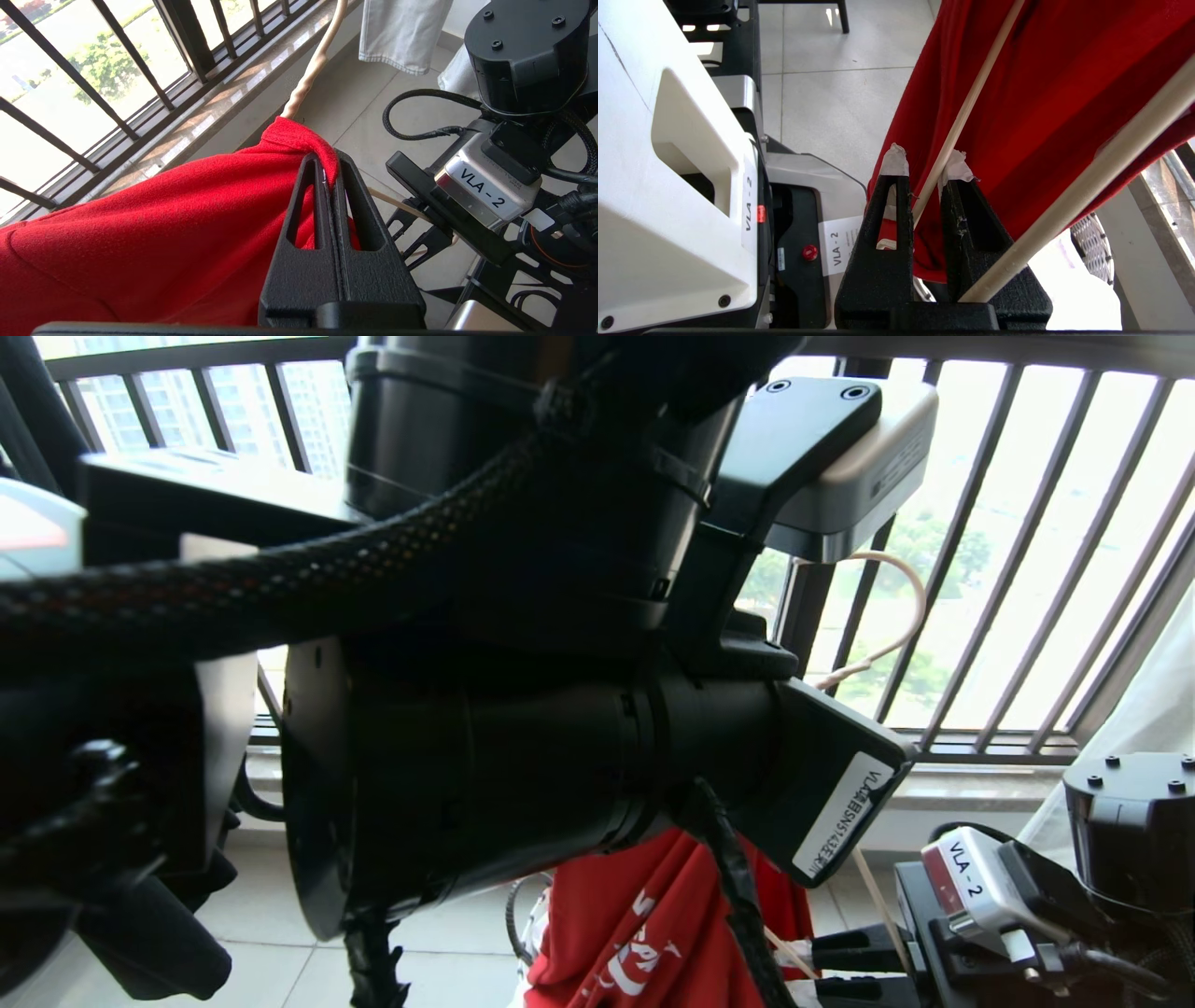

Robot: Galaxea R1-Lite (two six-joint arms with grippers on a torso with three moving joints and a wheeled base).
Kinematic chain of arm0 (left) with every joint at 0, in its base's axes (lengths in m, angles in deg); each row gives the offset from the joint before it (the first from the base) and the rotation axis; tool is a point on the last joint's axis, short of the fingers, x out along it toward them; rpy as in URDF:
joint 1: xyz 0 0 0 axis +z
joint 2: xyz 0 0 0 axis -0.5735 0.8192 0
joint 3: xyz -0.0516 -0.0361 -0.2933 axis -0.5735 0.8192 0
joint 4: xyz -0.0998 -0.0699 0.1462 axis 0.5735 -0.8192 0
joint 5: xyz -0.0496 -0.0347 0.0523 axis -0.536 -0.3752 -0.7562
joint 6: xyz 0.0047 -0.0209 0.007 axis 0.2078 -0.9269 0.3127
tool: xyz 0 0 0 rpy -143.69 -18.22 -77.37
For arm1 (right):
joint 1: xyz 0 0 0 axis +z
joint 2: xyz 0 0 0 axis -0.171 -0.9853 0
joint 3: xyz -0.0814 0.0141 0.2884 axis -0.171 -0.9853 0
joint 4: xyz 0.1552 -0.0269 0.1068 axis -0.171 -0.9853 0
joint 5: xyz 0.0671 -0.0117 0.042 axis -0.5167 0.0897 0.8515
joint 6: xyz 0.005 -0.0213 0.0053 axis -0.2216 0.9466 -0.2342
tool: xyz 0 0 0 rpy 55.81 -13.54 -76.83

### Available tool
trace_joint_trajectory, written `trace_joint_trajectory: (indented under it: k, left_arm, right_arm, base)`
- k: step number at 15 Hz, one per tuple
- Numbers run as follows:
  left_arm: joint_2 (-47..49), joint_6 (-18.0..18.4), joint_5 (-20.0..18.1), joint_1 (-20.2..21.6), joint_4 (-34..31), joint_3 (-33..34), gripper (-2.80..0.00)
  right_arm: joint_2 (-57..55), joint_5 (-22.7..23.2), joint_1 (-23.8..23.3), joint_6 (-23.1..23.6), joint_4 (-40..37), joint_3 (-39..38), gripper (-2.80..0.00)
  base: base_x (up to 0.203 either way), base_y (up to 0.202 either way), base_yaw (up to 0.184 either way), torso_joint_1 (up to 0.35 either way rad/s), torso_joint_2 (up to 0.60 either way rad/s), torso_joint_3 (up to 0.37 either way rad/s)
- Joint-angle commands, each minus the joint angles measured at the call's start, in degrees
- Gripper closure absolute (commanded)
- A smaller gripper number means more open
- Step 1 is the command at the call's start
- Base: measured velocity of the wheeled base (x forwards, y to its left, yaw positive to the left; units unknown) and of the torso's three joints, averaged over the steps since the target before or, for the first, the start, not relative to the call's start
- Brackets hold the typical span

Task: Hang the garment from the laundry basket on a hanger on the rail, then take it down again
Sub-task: Hang the clothes on the clothes rack

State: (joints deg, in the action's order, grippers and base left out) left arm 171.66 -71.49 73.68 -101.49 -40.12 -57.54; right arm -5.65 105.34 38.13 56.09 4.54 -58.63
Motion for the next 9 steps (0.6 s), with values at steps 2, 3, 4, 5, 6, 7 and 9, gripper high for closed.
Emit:
trace_joint_trajectory:
  k: [2,3,4,5,6,7,9]
  left_arm:
    - [-0.19,0.05,0.17,-0.03,0.03,0.17,-2.80]
    - [-0.35,0.05,0.17,-0.03,-0.11,0.33,-2.80]
    - [-0.78,0.05,0.24,-0.03,-0.19,0.82,-2.80]
    - [-1.50,0.12,0.26,-0.03,-0.25,1.63,-2.80]
    - [-2.07,0.22,0.33,0.02,-0.29,2.30,-2.80]
    - [-2.77,0.22,0.38,0.06,-0.30,2.92,-2.80]
    - [-5.06,0.26,0.43,0.47,-0.38,4.50,-2.80]
  right_arm:
    - [0.14,0.24,0.02,0.13,0.20,0.11,0.00]
    - [0.14,0.24,0.02,0.13,0.20,0.11,0.00]
    - [0.14,0.24,0.02,0.13,0.20,0.19,0.00]
    - [0.14,0.24,-0.07,-0.13,0.20,0.19,0.00]
    - [0.14,0.24,-0.07,-0.48,0.28,0.28,0.00]
    - [0.14,0.24,-0.07,-0.51,0.28,0.28,0.00]
    - [0.22,0.15,-0.28,-0.57,0.28,0.37,0.00]
  base:
    - [0.000,0.000,0.000,0.000,0.00,0.000]
    - [0.000,0.000,0.000,0.000,0.00,0.000]
    - [0.000,0.000,0.000,0.000,0.00,0.000]
    - [0.000,0.000,0.000,0.000,0.00,0.000]
    - [0.000,0.000,0.000,0.000,0.00,0.000]
    - [0.000,0.000,0.000,0.000,0.00,0.000]
    - [0.000,0.000,0.000,0.000,0.00,0.000]
